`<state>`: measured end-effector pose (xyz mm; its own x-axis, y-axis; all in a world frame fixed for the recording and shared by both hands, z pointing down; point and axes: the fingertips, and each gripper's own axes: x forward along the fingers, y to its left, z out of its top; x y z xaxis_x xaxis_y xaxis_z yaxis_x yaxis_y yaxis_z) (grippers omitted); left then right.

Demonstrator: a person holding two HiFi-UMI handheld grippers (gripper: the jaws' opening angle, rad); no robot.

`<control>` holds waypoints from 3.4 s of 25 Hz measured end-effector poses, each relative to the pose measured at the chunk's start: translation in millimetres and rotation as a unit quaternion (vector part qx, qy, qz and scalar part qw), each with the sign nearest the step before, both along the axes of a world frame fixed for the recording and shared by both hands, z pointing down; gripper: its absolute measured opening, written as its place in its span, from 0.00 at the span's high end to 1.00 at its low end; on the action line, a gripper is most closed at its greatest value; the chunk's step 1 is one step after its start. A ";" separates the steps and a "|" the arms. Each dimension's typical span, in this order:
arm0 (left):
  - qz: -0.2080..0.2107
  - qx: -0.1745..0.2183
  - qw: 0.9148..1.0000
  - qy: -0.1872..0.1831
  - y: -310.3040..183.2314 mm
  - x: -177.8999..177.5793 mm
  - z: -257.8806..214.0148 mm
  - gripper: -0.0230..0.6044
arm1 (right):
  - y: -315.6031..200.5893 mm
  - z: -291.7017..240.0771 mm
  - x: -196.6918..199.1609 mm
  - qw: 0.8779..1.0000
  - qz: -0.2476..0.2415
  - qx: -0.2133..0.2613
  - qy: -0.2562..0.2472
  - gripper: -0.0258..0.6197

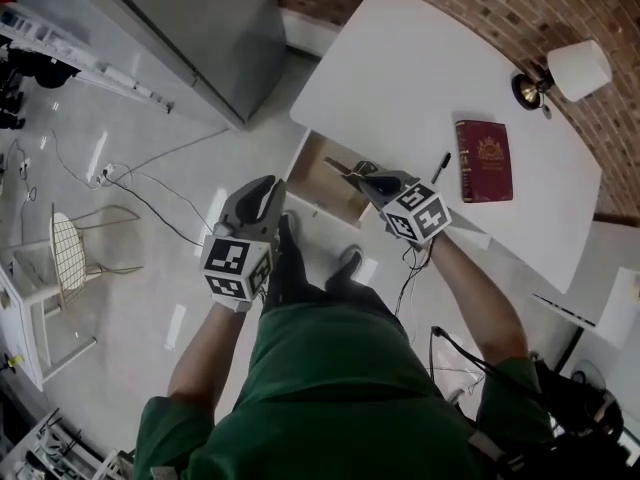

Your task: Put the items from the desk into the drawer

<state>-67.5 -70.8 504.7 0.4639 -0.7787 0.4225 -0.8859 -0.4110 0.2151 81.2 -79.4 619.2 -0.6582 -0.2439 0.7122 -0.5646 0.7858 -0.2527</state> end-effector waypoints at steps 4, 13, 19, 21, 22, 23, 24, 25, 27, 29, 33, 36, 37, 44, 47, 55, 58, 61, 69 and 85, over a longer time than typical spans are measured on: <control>0.001 -0.016 1.000 -0.009 4.9 -16.0 20.6 0.89 | 23.5 40.8 -20.8 0.999 -0.032 -0.029 0.016 0.94; 0.020 -0.036 0.998 -0.046 -13.4 -57.5 66.2 0.89 | 21.7 149.9 -37.4 0.995 -0.010 -0.075 0.071 0.94; 0.062 -0.054 0.995 -0.064 -29.7 -60.0 99.2 0.89 | 8.1 195.4 -43.5 0.993 0.007 -0.092 0.077 0.94; 0.071 -0.057 0.994 -0.061 -32.4 -55.6 105.8 0.89 | 6.3 209.1 -45.6 0.992 0.009 -0.101 0.076 0.94; 0.075 -0.058 0.994 -0.059 -33.6 -53.6 108.3 0.89 | 5.6 216.0 -47.0 0.992 0.008 -0.105 0.077 0.94; 0.078 -0.060 0.993 -0.057 -34.4 -52.4 110.7 0.89 | 5.0 223.0 -48.8 0.991 0.004 -0.108 0.078 0.94; 0.082 -0.063 0.993 -0.056 -34.8 -51.9 113.4 0.89 | 4.5 230.2 -50.7 0.991 -0.001 -0.113 0.079 0.94; 0.085 -0.066 0.993 -0.055 -34.9 -52.3 116.4 0.89 | 4.0 237.8 -52.7 0.990 -0.007 -0.117 0.080 0.94; 0.089 -0.073 0.992 -0.058 -34.3 -55.9 123.8 0.89 | 2.0 253.0 -57.2 0.989 -0.021 -0.123 0.080 0.94; 0.089 -0.080 0.991 -0.063 -33.3 -62.8 132.4 0.89 | -2.4 267.5 -61.3 0.988 -0.031 -0.126 0.079 0.94; 0.085 -0.099 0.989 -0.071 -29.3 -77.1 153.2 0.89 | -11.1 295.8 -63.9 0.985 -0.033 -0.142 0.090 0.94; 0.082 -0.114 0.987 -0.072 -24.9 -82.7 168.3 0.89 | -11.5 314.7 -65.0 0.982 -0.047 -0.147 0.107 0.94; 0.082 -0.117 0.987 -0.071 -23.9 -83.3 171.5 0.89 | -11.1 320.2 -65.9 0.981 -0.052 -0.149 0.110 0.94; 0.083 -0.128 0.986 -0.063 -24.2 -88.0 179.5 0.89 | -15.0 350.4 -66.2 0.978 -0.043 -0.176 0.106 0.94; 0.084 -0.134 0.985 -0.063 -23.2 -90.4 183.5 0.89 | -16.6 356.7 -64.8 0.975 -0.033 -0.190 0.107 0.94; 0.092 -0.145 0.984 -0.052 -23.9 -84.3 187.6 0.89 | -13.3 375.9 -61.4 0.969 -0.047 -0.198 0.139 0.93; 0.097 -0.163 0.981 -0.049 -20.5 -82.6 189.1 0.89 | -17.2 379.6 -58.5 0.969 -0.028 -0.191 0.154 0.90; 0.096 -0.164 0.981 -0.047 -20.2 -80.9 188.2 0.89 | -20.8 379.2 -58.8 0.971 -0.005 -0.182 0.154 0.90; 0.099 -0.144 0.984 -0.039 -25.2 -62.4 175.3 0.89 | -32.7 358.6 -45.9 0.979 0.053 -0.124 0.152 0.70; 0.091 -0.039 0.995 -0.009 -56.7 17.1 68.1 0.89 | 10.5 171.0 -36.5 0.996 0.059 -0.027 0.067 0.78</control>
<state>-50.4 -127.5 572.9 0.5860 -0.6470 0.4879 -0.8023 -0.5478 0.2372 44.7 -69.0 790.2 -0.5252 -0.2718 0.8064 -0.6832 0.6997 -0.2091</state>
